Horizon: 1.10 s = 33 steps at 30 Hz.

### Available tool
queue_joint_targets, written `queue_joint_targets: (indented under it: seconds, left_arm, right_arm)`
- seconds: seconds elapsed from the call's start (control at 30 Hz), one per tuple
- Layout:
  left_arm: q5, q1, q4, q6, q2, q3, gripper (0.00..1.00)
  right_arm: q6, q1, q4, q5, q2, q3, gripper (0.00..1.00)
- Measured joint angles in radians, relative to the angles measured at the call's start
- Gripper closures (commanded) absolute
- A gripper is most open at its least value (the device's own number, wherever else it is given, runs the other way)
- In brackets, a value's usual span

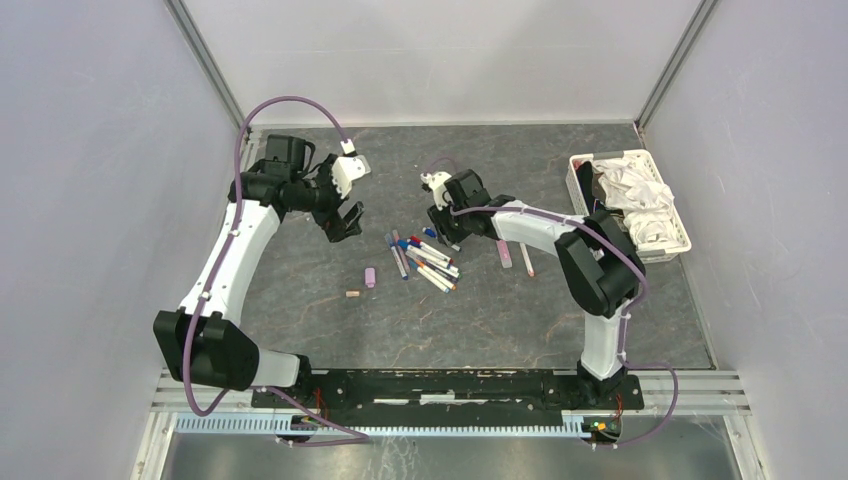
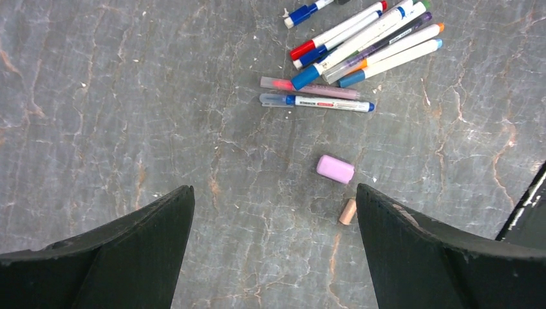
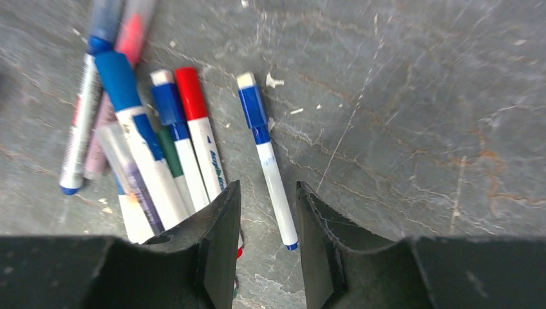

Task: Open the pen caps

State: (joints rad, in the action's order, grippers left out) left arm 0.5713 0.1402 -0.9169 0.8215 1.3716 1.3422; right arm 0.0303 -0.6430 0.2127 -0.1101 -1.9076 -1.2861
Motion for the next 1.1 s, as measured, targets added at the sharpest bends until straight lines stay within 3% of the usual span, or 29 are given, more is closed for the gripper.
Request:
queue_joint_targets:
  seconds: [0.37,0.63,0.9,1.1]
  left_arm:
    - [0.019,0.0,-0.067,-0.006,0.0,0.001,0.0]
    - [0.08,0.0,-0.11,0.023,0.0,0.001,0.0]
    - [0.172,0.0,-0.15,0.15,0.0,-0.022,0.0]
    - [0.207,0.01,-0.147,0.259,-0.008,-0.093,0.0]
  right_arm:
    - [-0.042,0.003,0.016,-0.002,-0.074,-0.002,0.63]
    - [-0.058,0.003,0.01,-0.006,-0.075,0.004,1.0]
    - [-0.056,0.004,0.044,-0.05,-0.036,0.005,1.0]
    - [-0.032,-0.002,0.086,-0.22,0.097,-0.014,1.0]
